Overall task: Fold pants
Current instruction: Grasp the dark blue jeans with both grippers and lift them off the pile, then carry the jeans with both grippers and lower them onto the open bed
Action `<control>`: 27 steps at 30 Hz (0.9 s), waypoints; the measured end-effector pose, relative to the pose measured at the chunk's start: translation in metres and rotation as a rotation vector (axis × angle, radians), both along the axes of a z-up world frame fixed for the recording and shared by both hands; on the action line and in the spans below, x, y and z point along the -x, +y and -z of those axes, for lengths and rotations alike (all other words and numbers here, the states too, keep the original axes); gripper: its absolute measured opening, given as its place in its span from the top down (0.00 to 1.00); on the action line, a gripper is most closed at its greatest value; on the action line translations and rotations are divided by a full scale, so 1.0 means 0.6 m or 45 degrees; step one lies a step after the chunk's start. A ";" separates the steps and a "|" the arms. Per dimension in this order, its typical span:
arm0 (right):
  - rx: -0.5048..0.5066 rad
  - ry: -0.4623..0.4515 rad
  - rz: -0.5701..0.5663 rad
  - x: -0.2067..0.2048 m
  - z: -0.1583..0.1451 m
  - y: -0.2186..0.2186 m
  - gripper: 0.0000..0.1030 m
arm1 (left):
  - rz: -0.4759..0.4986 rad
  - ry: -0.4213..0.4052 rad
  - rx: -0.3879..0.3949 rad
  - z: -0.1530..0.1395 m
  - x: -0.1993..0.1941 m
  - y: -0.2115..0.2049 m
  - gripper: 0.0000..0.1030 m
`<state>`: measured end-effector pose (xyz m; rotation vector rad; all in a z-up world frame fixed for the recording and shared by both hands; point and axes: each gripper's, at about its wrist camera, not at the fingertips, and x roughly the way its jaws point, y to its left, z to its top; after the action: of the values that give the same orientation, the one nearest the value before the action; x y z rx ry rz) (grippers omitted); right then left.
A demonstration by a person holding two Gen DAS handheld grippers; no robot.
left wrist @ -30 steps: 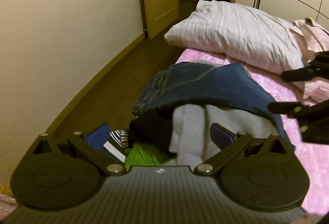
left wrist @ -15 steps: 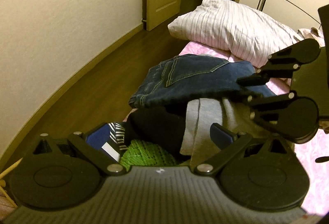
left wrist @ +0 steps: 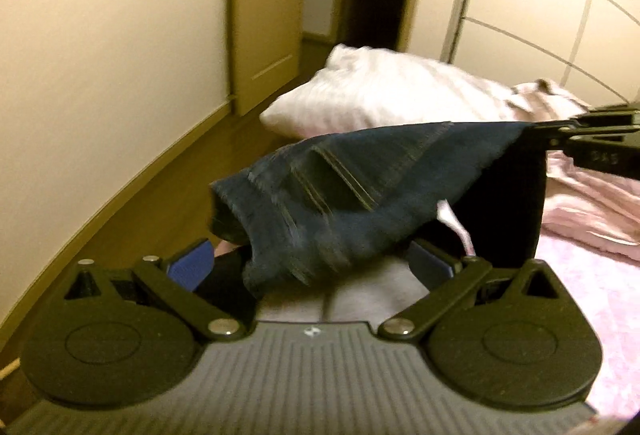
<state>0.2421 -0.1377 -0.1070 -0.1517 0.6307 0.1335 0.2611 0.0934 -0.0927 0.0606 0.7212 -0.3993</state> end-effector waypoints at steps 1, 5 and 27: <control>-0.022 -0.014 0.041 0.022 -0.011 -0.021 0.98 | 0.026 -0.013 0.011 -0.012 0.014 -0.012 0.01; -0.172 -0.078 0.268 0.138 -0.049 -0.126 0.98 | 0.143 -0.072 0.068 -0.063 0.082 -0.067 0.01; -0.506 0.336 1.458 0.995 0.110 -0.588 0.51 | 1.023 0.071 -0.112 -0.005 0.529 -0.546 0.01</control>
<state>-0.3547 -0.4905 -0.1732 0.6261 0.8567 -0.8368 -0.0560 -0.2343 -0.0897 0.4321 0.7496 -1.1383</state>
